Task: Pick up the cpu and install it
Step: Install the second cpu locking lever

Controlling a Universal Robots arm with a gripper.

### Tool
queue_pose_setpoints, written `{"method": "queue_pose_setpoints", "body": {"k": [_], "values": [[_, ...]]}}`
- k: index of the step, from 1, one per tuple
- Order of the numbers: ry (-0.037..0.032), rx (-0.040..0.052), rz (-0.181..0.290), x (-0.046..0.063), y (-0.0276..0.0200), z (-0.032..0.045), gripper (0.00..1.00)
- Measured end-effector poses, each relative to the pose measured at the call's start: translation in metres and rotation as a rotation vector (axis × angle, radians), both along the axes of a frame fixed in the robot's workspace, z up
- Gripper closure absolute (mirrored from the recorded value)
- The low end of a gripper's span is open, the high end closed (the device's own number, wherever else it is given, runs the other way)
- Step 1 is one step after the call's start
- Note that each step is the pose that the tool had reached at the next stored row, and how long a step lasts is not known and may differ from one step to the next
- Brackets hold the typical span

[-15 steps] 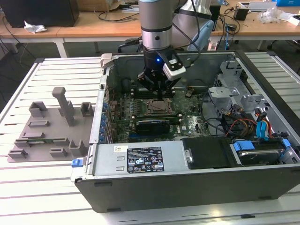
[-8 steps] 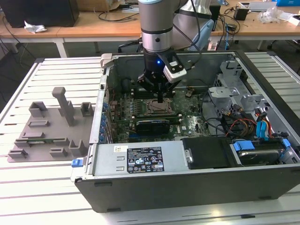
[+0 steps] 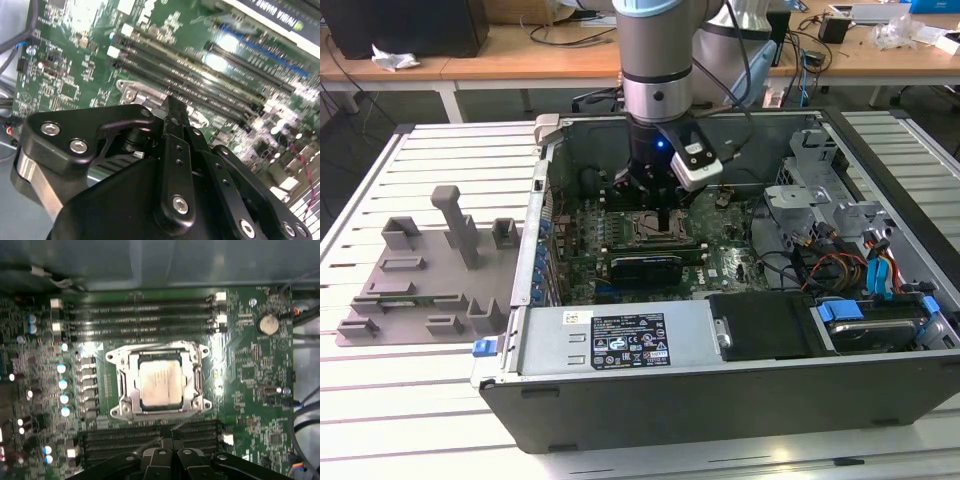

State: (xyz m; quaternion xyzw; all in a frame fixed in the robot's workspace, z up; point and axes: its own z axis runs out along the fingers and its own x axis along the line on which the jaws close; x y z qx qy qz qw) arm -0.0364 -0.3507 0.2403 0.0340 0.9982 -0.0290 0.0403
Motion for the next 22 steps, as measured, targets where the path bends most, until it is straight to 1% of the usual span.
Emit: {"method": "queue_pose_setpoints", "body": {"k": [2,4,5,7,10,16,18,22], "values": [[0.0,0.0013,0.0,-0.001,-0.002,-0.0002,0.89],[-0.0001,0.0025,0.0,-0.003,-0.0022,-0.0005,0.89],[-0.0003,0.0045,0.001,-0.006,-0.0023,-0.0011,0.89],[-0.0006,0.0082,0.002,-0.009,-0.0023,-0.0022,0.89],[-0.0006,0.011,0.005,-0.015,-0.0024,-0.0069,0.89],[-0.0013,0.0186,0.005,-0.018,-0.0024,-0.0133,0.89],[-0.0017,0.0215,0.005,-0.019,-0.0023,-0.0136,0.89],[-0.0017,0.0219,0.005,-0.019,-0.0023,-0.0135,0.89]]}}
